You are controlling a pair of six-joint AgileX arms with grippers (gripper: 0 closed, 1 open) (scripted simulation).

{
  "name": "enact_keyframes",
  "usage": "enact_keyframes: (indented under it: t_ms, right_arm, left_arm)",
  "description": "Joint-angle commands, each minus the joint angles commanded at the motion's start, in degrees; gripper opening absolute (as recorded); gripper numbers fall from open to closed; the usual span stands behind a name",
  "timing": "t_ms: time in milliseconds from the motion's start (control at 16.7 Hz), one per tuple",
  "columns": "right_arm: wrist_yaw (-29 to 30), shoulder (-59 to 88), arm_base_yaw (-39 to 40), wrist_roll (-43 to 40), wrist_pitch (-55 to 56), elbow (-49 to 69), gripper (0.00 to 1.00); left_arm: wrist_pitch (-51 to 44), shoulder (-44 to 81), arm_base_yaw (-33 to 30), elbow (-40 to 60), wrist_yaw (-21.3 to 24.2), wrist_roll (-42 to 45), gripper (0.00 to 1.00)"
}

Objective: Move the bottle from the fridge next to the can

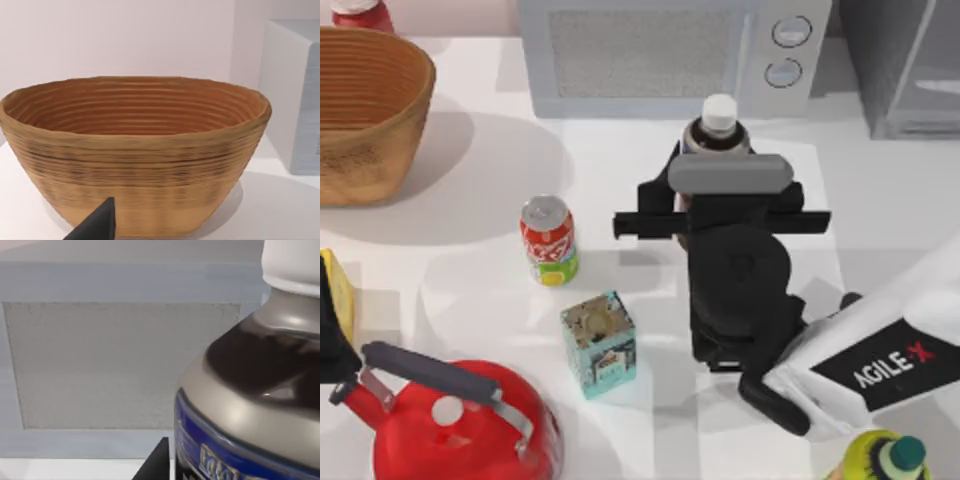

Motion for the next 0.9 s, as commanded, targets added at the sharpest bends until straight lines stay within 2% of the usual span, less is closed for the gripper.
enact_keyframes:
  t_ms: [540,900]
  right_arm:
    - [0.0,0.0,0.0,0.0,0.0,0.0,0.00]
    - [0.0,0.0,0.0,0.0,0.0,0.0,0.45]
  left_arm:
    - [0.0,0.0,0.0,0.0,0.0,0.0,1.00]
    - [0.0,0.0,0.0,0.0,0.0,0.0,1.00]
